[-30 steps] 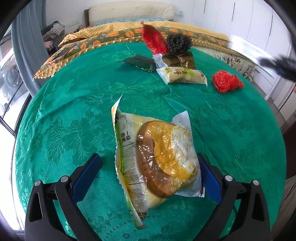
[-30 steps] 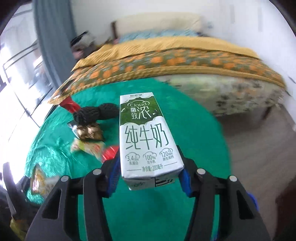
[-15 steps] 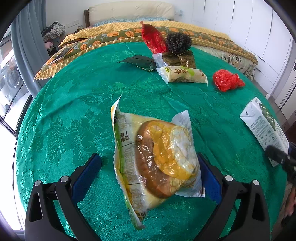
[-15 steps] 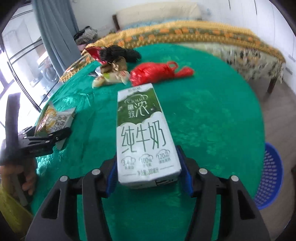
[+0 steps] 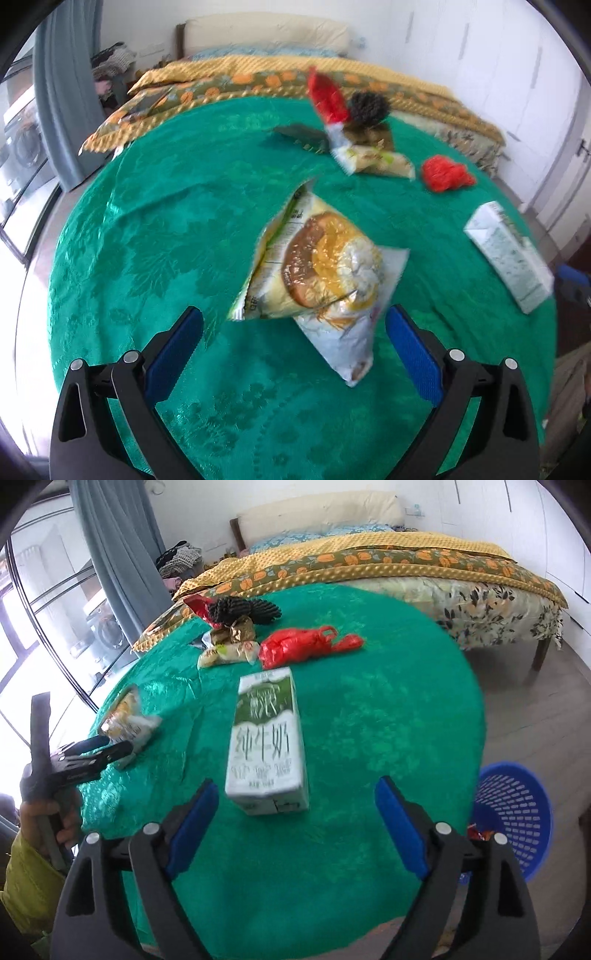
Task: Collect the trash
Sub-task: 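Lift the pastry with the left tool while the right tool lifts the milk carton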
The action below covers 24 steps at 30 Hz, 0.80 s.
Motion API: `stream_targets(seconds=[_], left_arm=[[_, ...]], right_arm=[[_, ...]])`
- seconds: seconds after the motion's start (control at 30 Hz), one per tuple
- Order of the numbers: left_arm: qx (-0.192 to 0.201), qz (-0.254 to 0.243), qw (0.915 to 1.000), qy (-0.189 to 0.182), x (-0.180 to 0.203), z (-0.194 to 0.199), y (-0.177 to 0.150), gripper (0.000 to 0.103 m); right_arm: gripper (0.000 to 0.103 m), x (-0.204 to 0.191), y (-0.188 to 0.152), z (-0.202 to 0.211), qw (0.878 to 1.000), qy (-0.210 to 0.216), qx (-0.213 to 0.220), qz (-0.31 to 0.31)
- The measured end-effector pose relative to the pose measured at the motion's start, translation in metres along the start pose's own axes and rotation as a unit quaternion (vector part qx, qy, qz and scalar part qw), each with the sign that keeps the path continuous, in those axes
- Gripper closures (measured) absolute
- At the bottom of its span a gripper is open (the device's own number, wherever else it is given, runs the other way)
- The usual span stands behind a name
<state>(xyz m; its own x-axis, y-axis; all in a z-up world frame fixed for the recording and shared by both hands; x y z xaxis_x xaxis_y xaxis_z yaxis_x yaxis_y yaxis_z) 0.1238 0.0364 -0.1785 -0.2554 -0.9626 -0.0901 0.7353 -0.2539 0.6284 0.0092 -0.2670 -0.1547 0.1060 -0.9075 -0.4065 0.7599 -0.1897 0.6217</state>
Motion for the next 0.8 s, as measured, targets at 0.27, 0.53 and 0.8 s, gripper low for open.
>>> stream_targets(seconds=[0.27, 0.53, 0.8], left_arm=[[-0.006, -0.045, 0.9989, -0.011, 0.022, -0.014, 0.024, 0.005], [-0.007, -0.038, 0.9992, -0.002, 0.02, -0.018, 0.029, 0.006], [-0.009, -0.031, 0.9994, -0.01, 0.016, -0.011, 0.031, 0.042]], right_arm=[[0.018, -0.018, 0.042, -0.043, 0.996, 0.003, -0.075, 0.038], [0.05, -0.021, 0.049, -0.081, 0.988, -0.026, -0.144, 0.057], [0.054, -0.024, 0.051, -0.065, 0.991, -0.007, -0.121, 0.057]])
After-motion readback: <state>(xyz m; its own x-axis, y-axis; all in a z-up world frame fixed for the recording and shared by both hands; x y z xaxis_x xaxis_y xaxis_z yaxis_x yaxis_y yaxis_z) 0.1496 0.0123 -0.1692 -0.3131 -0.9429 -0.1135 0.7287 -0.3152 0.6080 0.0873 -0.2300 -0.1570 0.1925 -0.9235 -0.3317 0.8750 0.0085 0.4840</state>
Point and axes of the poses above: each gripper's, at about its wrist camera, not at the fingertips, and z roughly against the way its jaws point, x to its right, y to its top, the point moved 3 cm from there along -z, roughly the way its jaws point, and after that the axes turned 12 degrees about y, right-handed, at the moved point
